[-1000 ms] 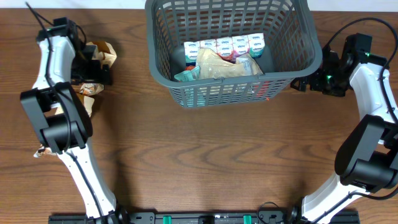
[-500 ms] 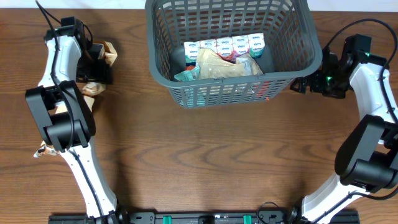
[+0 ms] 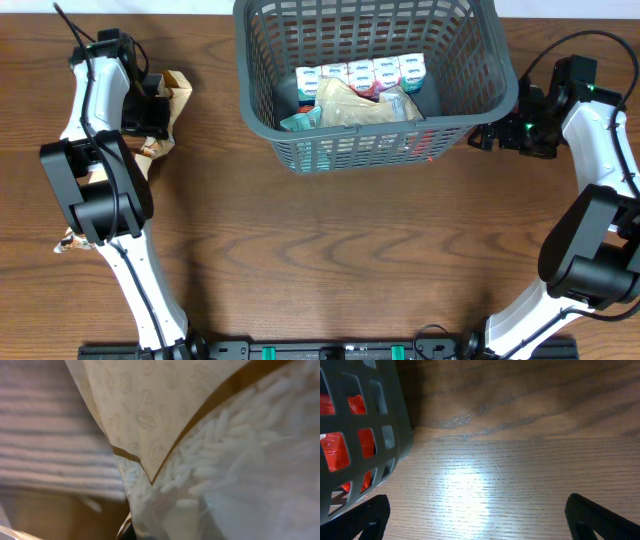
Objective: Pack container
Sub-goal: 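Carry the brown snack pouch into the basket and release it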
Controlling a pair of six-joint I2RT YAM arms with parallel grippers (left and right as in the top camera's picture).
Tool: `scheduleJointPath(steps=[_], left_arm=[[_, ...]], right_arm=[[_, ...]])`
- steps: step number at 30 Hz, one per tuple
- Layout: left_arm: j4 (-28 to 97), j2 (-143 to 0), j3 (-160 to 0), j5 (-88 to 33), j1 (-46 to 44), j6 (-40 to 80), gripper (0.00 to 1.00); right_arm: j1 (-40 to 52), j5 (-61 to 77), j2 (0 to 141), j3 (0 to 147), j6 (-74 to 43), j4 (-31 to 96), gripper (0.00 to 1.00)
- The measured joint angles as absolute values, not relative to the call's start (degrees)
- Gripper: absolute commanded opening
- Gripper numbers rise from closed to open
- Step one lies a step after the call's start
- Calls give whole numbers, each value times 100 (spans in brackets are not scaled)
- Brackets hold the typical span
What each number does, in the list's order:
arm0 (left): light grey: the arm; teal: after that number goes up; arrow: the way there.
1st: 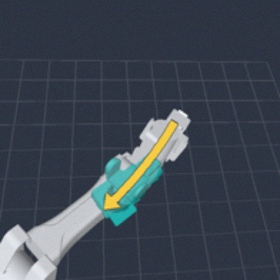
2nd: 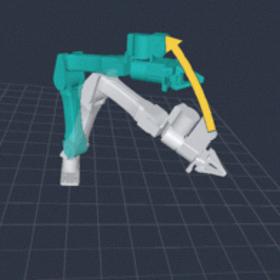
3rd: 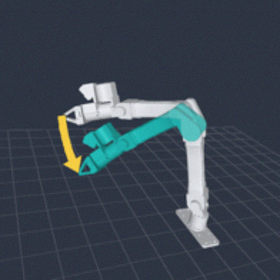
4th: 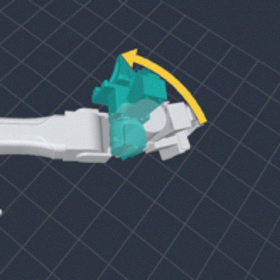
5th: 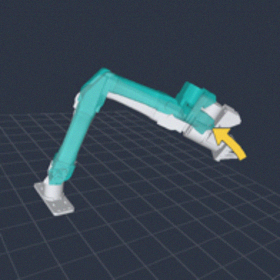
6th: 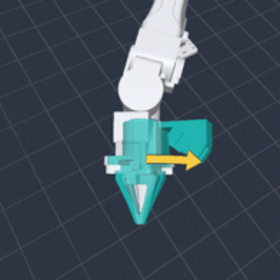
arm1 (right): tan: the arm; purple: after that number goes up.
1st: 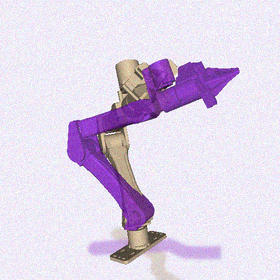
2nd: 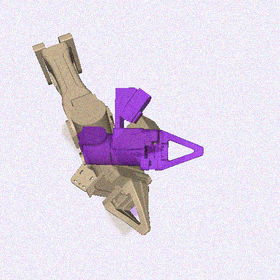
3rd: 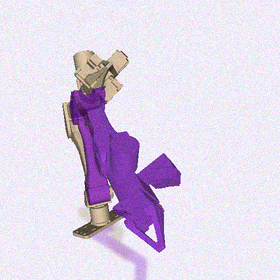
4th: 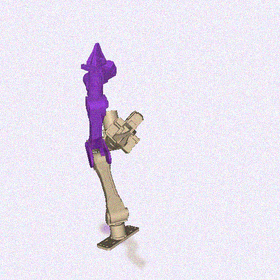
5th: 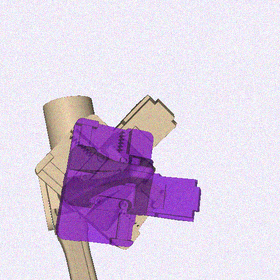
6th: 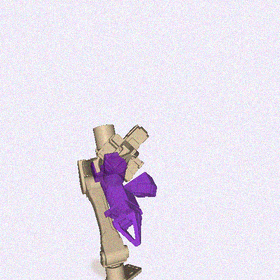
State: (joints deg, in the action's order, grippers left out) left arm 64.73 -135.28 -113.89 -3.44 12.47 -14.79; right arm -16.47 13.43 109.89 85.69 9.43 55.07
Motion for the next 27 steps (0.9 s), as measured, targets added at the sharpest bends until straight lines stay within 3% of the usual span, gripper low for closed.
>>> scheduleJointPath(steps=[9,17,27], left_arm=[[6858,-13205,-11325,-947,1221,-1011,6],[6718,-11432,-11288,-1212,1000,-869,6],[6208,-9588,-11297,-1271,-569,-1702,6]], right_arm=[[-1647,1343,10989,8571,943,5496,99],[-1647,1341,10989,8571,943,5481,99],[-1647,1326,10989,8571,943,5452,99]])
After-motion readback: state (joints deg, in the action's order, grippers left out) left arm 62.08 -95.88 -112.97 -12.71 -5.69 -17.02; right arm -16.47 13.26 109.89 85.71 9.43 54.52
